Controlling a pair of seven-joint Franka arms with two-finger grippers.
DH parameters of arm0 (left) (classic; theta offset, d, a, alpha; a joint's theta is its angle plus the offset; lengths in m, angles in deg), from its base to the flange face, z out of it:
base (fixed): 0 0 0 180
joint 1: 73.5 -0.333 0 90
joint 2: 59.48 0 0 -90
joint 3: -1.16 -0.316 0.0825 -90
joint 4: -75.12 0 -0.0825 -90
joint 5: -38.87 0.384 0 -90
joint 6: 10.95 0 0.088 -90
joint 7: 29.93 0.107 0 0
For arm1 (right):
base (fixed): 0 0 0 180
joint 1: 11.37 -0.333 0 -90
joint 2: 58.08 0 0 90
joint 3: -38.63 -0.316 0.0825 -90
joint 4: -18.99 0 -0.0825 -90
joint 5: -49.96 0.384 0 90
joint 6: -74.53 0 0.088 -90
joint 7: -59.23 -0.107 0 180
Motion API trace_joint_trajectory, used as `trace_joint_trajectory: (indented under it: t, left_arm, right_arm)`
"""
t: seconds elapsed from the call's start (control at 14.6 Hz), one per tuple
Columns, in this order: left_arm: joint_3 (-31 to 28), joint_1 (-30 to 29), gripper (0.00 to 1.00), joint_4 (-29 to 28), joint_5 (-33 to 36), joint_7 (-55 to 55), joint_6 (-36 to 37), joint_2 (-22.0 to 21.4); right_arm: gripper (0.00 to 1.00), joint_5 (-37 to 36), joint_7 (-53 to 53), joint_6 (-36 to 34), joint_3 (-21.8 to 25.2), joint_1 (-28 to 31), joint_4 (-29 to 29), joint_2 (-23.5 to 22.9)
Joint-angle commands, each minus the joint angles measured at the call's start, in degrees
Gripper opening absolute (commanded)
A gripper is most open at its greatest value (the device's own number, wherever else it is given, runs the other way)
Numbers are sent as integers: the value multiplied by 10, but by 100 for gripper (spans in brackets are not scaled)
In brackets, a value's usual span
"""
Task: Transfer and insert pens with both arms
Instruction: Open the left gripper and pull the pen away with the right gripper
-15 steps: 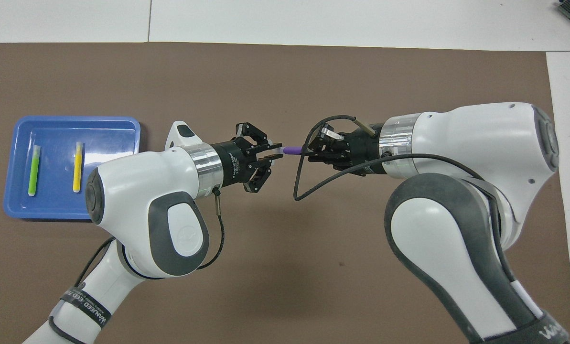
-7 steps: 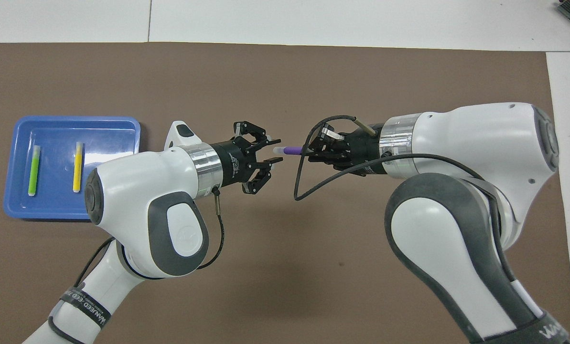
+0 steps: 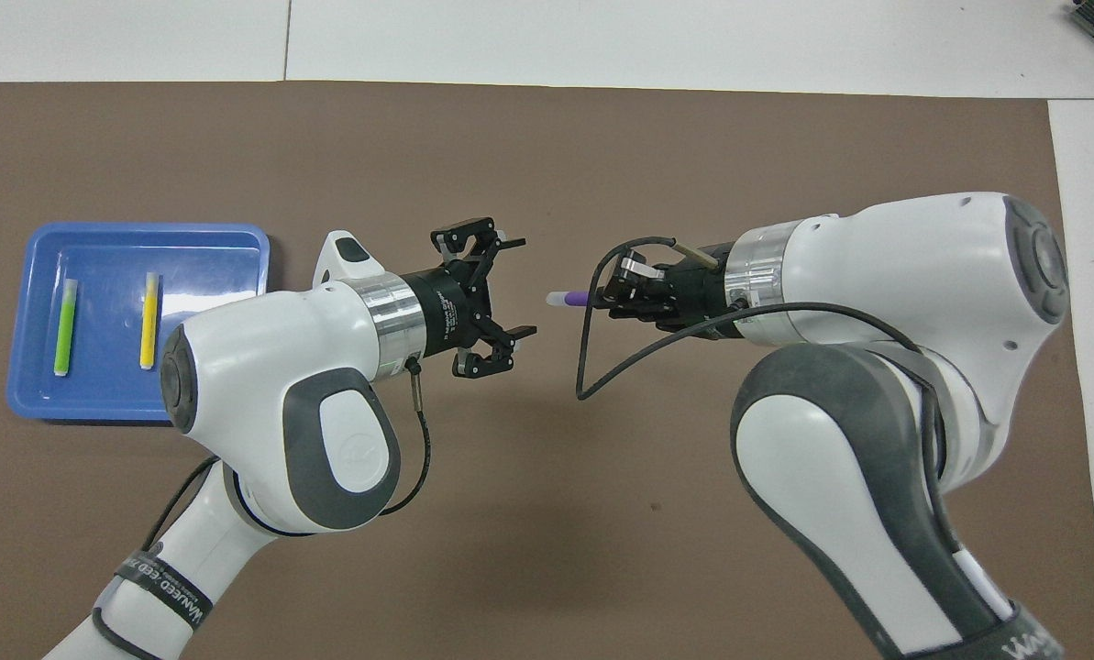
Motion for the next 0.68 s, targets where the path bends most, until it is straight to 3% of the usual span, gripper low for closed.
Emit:
trace_joint_trajectory:
  t: [0.0,0.21,0.48,0.62]
  left_arm:
    - [-8,4,100,-30,-9,41,-7,-21]
    - [-9,-21,100,-57,-8,157,28,-39]
    - [-11,-107,100,-58,-1,301,152,-56]
    - [-12,-148,100,-63,34,332,201,-62]
  right_arm:
    - [0,-80,63,-66,0,19,0,10]
    - [0,-164,153,-133,-1,50,12,20]
    - [0,-260,278,-203,0,83,35,31]
    - [0,-300,351,-208,-2,105,37,30]
